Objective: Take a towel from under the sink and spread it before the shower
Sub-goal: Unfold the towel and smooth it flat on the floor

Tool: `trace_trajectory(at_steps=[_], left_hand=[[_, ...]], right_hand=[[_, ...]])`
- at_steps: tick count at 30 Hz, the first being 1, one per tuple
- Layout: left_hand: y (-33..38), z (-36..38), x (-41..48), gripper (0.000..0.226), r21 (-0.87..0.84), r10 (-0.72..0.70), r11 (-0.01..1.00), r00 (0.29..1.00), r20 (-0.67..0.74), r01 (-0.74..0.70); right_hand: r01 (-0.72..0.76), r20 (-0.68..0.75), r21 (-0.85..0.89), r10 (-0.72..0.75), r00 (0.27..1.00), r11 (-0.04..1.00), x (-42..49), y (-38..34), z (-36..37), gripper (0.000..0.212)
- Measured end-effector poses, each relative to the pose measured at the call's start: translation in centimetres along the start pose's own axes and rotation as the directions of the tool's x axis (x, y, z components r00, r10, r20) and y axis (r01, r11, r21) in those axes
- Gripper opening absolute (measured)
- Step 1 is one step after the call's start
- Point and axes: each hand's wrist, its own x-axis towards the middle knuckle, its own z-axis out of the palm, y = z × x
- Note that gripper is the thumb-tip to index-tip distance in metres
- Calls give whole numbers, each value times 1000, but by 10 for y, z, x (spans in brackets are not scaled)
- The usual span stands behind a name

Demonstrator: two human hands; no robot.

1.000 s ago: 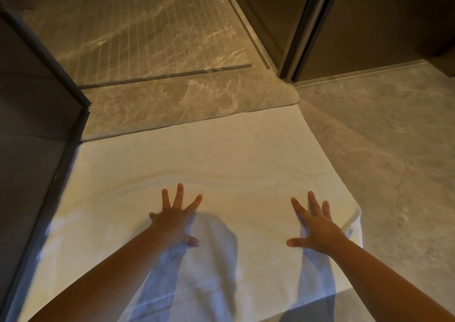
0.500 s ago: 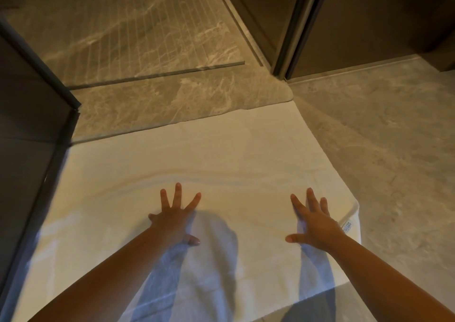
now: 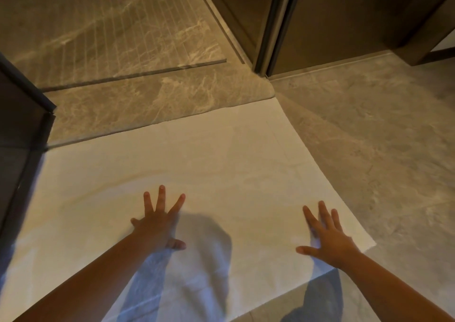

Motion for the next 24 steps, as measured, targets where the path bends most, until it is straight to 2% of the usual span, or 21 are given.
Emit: trace_trajectory(at_steps=[7, 11, 16, 18, 21, 24], left_hand=[[0, 1, -2, 119, -6, -10, 1000, 1000, -25, 10], [-5, 3, -2, 105, -45, -23, 999, 995, -102, 19], [-28, -4, 4, 87, 3, -54, 998, 979, -196, 56], [-39, -9, 9, 91, -51, -90, 995, 980, -178, 82], [-50, -21, 18, 107, -174, -127, 979, 982, -138, 102], [-57, -31, 25, 123, -217, -155, 967, 983, -101, 130]], right_hand=[[-43, -29, -29, 42, 999, 999, 0, -1, 2, 112], [101, -62, -85, -107, 992, 991, 7, -44, -3, 101], [316, -114, -166, -336, 935, 934, 26, -124, -10, 79], [377, -121, -198, -404, 907, 905, 38, -156, -12, 74], [453, -124, -228, -487, 865, 862, 56, -198, -16, 65], [538, -175, -244, -582, 794, 807, 77, -231, -22, 56]])
